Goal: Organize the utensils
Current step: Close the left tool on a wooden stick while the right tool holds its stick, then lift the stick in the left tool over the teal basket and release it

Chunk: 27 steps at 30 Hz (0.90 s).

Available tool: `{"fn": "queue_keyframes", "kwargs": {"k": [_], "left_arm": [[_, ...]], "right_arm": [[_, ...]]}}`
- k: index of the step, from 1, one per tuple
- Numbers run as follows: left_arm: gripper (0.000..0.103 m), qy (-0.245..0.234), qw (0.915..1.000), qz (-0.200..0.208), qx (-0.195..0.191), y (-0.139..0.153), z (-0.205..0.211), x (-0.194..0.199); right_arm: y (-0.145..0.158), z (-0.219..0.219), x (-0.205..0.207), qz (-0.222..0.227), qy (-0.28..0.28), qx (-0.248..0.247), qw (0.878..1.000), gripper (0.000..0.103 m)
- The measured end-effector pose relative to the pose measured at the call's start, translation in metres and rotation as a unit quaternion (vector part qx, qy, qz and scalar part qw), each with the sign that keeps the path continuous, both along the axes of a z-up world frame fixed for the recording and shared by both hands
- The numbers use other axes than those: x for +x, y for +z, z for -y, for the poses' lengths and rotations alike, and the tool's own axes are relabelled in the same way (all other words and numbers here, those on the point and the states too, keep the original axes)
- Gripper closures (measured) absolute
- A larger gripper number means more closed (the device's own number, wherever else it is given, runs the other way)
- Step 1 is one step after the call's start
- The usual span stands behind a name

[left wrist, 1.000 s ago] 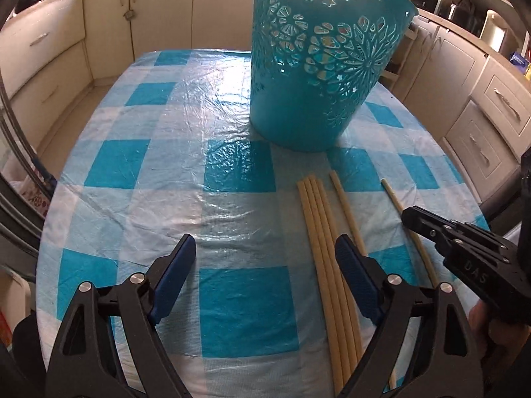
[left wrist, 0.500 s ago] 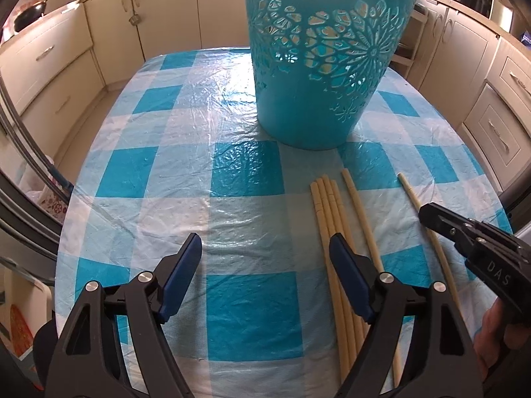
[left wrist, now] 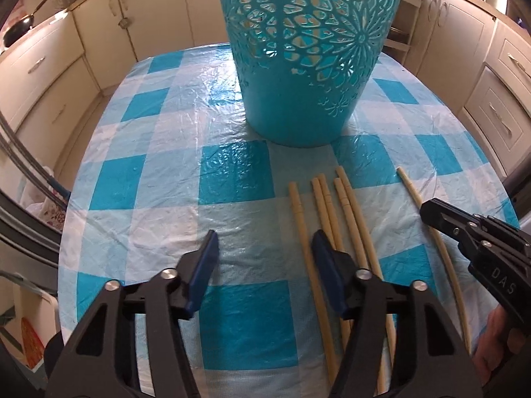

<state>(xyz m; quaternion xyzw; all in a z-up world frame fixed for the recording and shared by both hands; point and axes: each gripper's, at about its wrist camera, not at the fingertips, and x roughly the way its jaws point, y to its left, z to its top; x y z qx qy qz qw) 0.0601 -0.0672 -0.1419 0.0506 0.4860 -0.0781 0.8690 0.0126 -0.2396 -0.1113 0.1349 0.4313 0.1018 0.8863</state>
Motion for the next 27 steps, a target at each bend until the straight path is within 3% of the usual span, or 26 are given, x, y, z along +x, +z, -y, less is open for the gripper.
{"fn": "queue_keyframes", "kwargs": {"k": [4,6,11,16,21,25,27], "left_arm": [[0.085,-0.028,0.9995,-0.012,-0.010,0.003,0.008,0.009],[0.094,-0.038,0.9987,-0.025,-0.024,0.004,0.009,0.013],[0.098,-0.056,0.9951,-0.051,-0.063,0.007,0.002,0.017],[0.098,-0.058,0.9920,-0.025,-0.109,0.040,-0.018,0.002],[0.098,-0.094,0.9728,0.072,-0.199,0.116,-0.038,-0.024],[0.098,-0.103,0.9454,0.184,-0.249,0.189,-0.043,-0.028],[0.098,-0.091,0.9304,0.248,-0.254,0.219,-0.040,-0.023]], "right_arm": [[0.002,-0.011,0.007,0.000,0.013,-0.033,0.999,0.097],[0.002,-0.013,0.009,0.001,0.017,-0.040,0.999,0.097],[-0.001,-0.006,0.010,0.001,0.015,-0.016,1.000,0.097],[-0.002,-0.001,0.009,0.000,0.012,0.004,1.000,0.097],[-0.002,-0.004,0.008,0.001,0.012,0.003,1.000,0.097],[-0.002,-0.003,0.008,0.001,0.012,0.003,1.000,0.097],[-0.002,-0.004,0.008,0.002,0.012,0.003,1.000,0.097]]}}
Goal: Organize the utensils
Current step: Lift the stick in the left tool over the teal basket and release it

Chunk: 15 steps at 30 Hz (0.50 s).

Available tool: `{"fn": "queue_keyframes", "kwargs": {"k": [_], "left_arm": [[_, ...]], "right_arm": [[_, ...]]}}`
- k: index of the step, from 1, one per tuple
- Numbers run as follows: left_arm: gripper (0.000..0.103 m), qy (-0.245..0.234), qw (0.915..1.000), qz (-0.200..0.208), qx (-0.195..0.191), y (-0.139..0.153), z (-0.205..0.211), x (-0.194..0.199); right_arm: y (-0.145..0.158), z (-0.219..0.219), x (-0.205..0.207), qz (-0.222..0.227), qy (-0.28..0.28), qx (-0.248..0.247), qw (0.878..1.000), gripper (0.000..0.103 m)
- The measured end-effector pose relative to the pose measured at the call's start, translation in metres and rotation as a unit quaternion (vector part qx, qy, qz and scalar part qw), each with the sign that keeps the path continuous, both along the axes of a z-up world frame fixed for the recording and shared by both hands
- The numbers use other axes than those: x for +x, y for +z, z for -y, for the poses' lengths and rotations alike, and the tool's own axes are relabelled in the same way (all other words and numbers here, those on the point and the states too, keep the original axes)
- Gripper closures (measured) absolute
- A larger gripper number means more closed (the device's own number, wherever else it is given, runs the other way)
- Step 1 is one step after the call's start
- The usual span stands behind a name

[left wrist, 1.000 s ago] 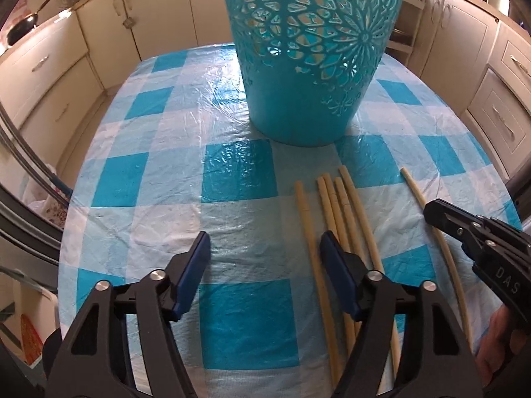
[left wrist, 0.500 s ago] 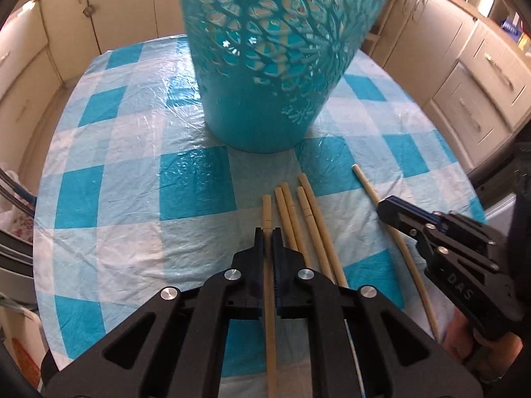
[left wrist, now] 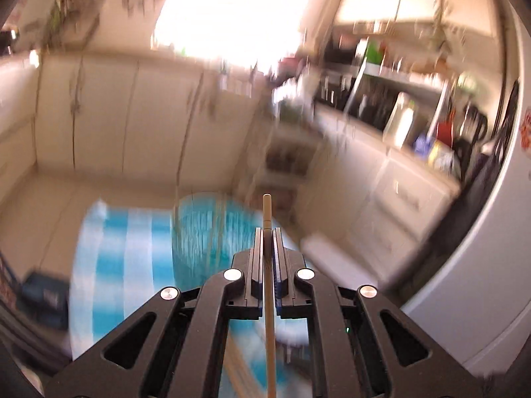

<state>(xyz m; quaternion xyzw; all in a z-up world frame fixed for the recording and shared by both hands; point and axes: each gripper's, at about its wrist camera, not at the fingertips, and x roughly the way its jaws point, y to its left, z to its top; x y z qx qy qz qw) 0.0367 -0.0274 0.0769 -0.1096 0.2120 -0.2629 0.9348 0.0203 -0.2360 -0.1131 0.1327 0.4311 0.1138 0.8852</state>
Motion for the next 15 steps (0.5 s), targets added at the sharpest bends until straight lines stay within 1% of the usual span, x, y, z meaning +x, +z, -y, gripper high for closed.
{"fn": "queue_keyframes", "kwargs": {"k": [2,3,4,6,7,9,11,15], "left_arm": [[0.098,0.021,0.9989,0.040,-0.008,0.020,0.003,0.009],[0.098,0.040,0.9969,0.067,-0.011,0.031,0.008,0.017],[0.098,0.052,0.9951,0.083,-0.015,0.038,0.012,0.025],[0.098,0.079,0.9912,0.105,-0.016,0.046,0.019,0.040],[0.098,0.095,0.9885,0.116,-0.020,0.050,0.022,0.051],[0.098,0.128,0.9820,0.138,-0.014,0.053,0.030,0.069],[0.098,0.146,0.9793,0.140,-0.008,0.051,0.034,0.082],[0.098,0.169,0.9766,0.132,0.015,0.026,0.046,0.106]], "right_arm": [[0.000,0.001,0.000,0.000,0.000,0.000,1.000,0.097],[0.000,0.001,0.000,0.001,0.000,-0.001,1.000,0.097],[0.001,0.001,-0.001,0.001,0.000,-0.001,1.000,0.097],[0.001,0.002,-0.001,0.002,0.000,0.001,1.000,0.097],[0.001,0.002,-0.001,0.002,0.000,0.002,1.000,0.097],[0.001,0.003,-0.001,0.004,-0.001,0.003,1.000,0.097],[0.001,0.003,-0.001,0.004,0.000,0.001,1.000,0.097],[0.000,0.003,-0.001,0.004,0.000,0.001,1.000,0.097]]}}
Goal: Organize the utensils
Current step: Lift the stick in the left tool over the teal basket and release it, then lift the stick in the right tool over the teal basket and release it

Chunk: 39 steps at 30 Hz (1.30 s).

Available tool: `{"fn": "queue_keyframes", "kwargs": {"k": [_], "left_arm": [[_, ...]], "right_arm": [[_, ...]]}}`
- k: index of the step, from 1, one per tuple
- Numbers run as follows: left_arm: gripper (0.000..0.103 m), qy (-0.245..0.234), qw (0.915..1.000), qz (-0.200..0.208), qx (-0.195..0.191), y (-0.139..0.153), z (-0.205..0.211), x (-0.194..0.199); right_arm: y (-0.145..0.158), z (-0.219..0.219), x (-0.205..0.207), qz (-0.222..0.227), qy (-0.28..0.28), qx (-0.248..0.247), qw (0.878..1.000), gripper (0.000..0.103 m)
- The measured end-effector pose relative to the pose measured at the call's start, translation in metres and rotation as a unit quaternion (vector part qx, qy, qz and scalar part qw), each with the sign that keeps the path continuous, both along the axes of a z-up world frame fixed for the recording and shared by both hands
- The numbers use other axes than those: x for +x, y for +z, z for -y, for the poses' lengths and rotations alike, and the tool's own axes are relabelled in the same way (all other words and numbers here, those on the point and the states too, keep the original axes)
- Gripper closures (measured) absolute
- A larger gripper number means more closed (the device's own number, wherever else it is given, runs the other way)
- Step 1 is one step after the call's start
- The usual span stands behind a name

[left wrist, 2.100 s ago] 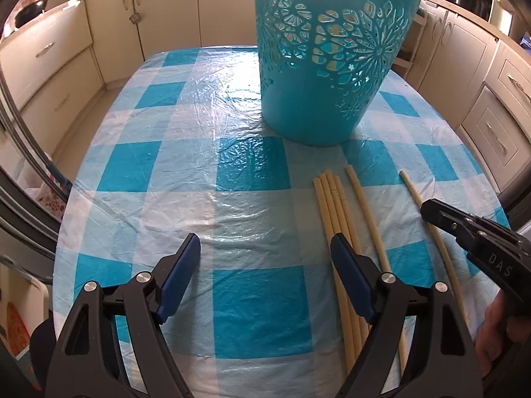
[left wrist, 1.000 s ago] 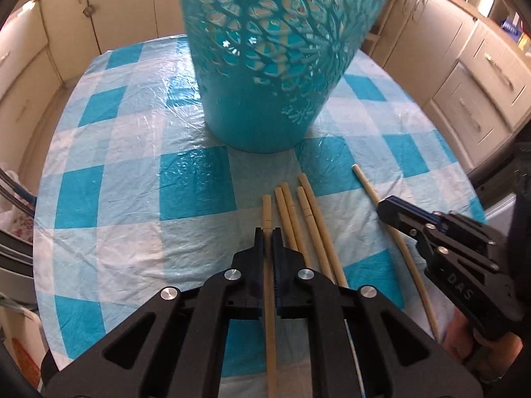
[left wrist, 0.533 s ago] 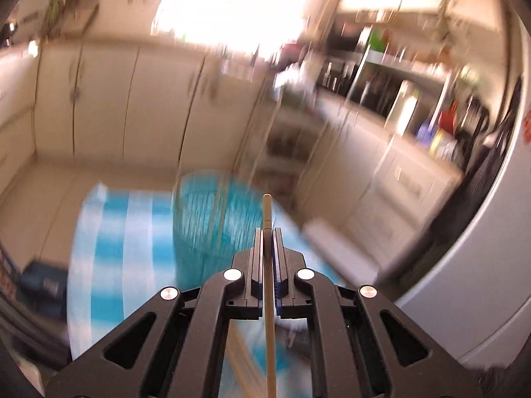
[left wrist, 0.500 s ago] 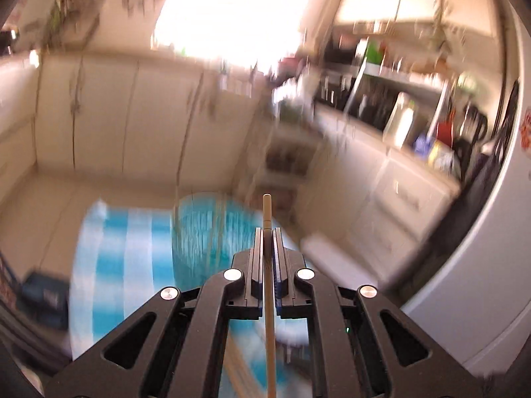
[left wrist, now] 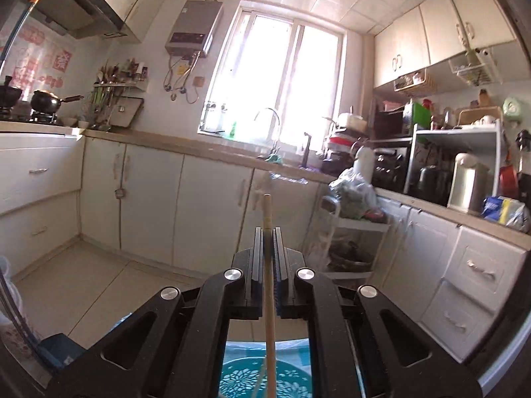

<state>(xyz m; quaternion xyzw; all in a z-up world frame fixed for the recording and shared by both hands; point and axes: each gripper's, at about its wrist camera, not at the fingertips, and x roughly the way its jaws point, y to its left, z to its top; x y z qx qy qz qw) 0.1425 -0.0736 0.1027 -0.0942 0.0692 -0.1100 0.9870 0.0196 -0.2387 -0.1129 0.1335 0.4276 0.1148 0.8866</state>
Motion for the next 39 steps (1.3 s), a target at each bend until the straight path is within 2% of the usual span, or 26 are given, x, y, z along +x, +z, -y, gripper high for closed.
{"fn": "queue_keyframes", "kwargs": {"k": [6,14,15,16,17,18,19,22,26,29,31,33,36,39], "left_arm": [[0.098,0.020,0.9988,-0.035,0.027,-0.050,0.003,0.020],[0.096,0.007,0.9947,-0.081,0.063,-0.083,-0.003,0.007],[0.088,0.006,0.9941,-0.087,0.066,-0.085,-0.007,0.002],[0.073,0.007,0.9936,-0.090,0.068,-0.087,-0.011,-0.004],[0.063,0.011,0.9933,-0.092,0.070,-0.087,-0.016,-0.010],[0.045,0.019,0.9932,-0.090,0.071,-0.085,-0.022,-0.018],[0.036,0.032,0.9934,-0.085,0.070,-0.084,-0.031,-0.030],[0.025,0.051,0.9931,-0.090,0.056,-0.087,-0.058,-0.060],[0.019,0.072,0.9891,-0.122,0.040,-0.109,-0.096,-0.089],[0.017,0.076,0.9807,-0.179,0.024,-0.145,-0.120,-0.098],[0.017,0.076,0.9726,-0.219,0.011,-0.171,-0.130,-0.101],[0.017,0.074,0.9673,-0.243,0.003,-0.188,-0.135,-0.101],[0.017,0.064,0.9603,-0.272,-0.008,-0.210,-0.137,-0.100],[0.016,0.055,0.9574,-0.283,-0.011,-0.218,-0.136,-0.097]], "right_arm": [[0.000,-0.001,0.000,0.000,0.000,-0.001,1.000,0.097],[0.000,-0.001,0.000,0.001,0.000,0.000,1.000,0.097],[-0.001,-0.001,0.000,0.001,0.000,0.000,1.000,0.097],[-0.001,-0.001,0.000,0.001,0.000,0.001,1.000,0.096],[-0.001,-0.001,0.000,0.001,0.001,0.003,1.000,0.095],[-0.001,-0.001,0.000,0.002,0.004,0.007,1.000,0.090],[-0.001,-0.002,0.000,0.003,0.008,0.010,1.000,0.085],[0.000,-0.006,-0.001,0.007,0.022,0.008,1.000,0.078],[0.002,-0.006,0.000,0.002,0.023,0.009,1.000,0.078],[0.003,-0.005,0.001,-0.005,0.019,0.007,1.000,0.080],[0.004,-0.009,0.001,-0.008,0.019,-0.029,0.999,0.092],[0.007,-0.019,0.002,-0.011,0.021,-0.083,0.996,0.098],[0.010,-0.035,0.004,-0.013,0.044,-0.154,0.987,0.097],[0.012,-0.035,0.004,-0.029,0.049,-0.142,0.988,0.097]]}}
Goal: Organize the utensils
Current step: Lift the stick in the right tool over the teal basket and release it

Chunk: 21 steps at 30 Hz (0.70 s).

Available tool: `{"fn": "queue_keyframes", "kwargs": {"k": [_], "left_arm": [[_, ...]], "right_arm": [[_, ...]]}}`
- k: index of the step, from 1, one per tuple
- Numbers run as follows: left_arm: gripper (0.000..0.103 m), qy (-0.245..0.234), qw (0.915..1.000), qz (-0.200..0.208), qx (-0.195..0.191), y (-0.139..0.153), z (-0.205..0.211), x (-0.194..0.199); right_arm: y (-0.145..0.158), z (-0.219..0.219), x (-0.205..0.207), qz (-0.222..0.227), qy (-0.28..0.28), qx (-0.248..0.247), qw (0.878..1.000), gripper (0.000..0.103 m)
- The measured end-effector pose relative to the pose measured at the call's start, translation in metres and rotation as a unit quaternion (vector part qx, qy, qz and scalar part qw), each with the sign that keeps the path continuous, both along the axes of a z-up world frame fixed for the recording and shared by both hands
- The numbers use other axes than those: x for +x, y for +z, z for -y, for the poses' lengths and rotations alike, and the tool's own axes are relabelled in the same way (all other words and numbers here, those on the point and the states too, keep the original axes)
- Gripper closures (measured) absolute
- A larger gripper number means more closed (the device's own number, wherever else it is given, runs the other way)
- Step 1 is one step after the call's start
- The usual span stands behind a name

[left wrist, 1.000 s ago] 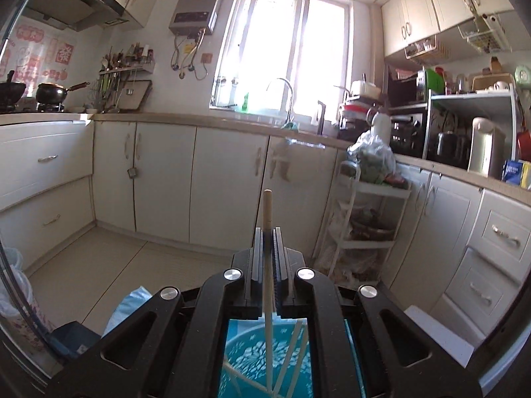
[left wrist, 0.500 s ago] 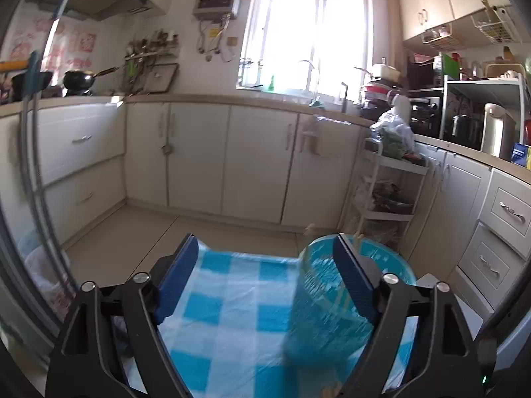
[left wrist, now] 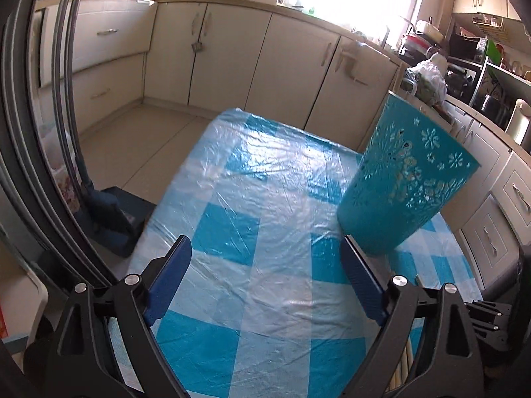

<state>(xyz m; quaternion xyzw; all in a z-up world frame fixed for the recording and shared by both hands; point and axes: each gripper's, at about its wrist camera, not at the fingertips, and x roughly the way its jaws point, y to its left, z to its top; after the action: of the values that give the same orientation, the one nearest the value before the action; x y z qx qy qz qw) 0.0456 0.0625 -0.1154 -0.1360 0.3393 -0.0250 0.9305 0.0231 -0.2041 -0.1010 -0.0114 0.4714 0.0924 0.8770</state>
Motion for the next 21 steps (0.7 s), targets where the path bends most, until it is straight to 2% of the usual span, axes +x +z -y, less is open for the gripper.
{"fn": "queue_keyframes", "kwargs": {"k": [5,8,10,11,12,15,18,21], "left_arm": [[0.014,-0.006,0.9997,-0.020,-0.012,-0.008,0.002,0.008],[0.012,-0.010,0.9991,-0.031,-0.027,-0.013,0.000,0.011],[0.012,-0.008,0.9988,-0.037,-0.032,-0.016,-0.001,0.012],[0.012,-0.009,0.9986,-0.039,-0.034,-0.017,-0.001,0.013],[0.012,-0.010,0.9986,-0.041,-0.034,-0.018,0.000,0.014],[0.012,-0.016,0.9985,-0.044,-0.029,-0.019,0.003,0.015],[0.012,-0.015,0.9984,-0.045,-0.030,-0.019,0.004,0.015],[0.012,-0.011,0.9984,-0.045,-0.032,-0.019,0.003,0.015]], "right_arm": [[0.000,-0.003,-0.004,0.003,0.012,-0.022,1.000,0.097],[0.007,0.008,-0.009,0.000,0.003,0.024,1.000,0.097],[0.021,0.022,-0.017,0.009,-0.004,0.102,0.995,0.097],[0.032,0.031,-0.023,0.018,-0.005,0.153,0.988,0.097],[0.039,0.035,-0.025,0.025,-0.005,0.179,0.983,0.097],[0.088,0.051,-0.031,0.087,0.000,0.283,0.955,0.097],[0.143,0.046,-0.025,0.172,0.010,0.325,0.930,0.097],[0.181,0.039,-0.003,0.237,0.002,0.327,0.915,0.097]]}}
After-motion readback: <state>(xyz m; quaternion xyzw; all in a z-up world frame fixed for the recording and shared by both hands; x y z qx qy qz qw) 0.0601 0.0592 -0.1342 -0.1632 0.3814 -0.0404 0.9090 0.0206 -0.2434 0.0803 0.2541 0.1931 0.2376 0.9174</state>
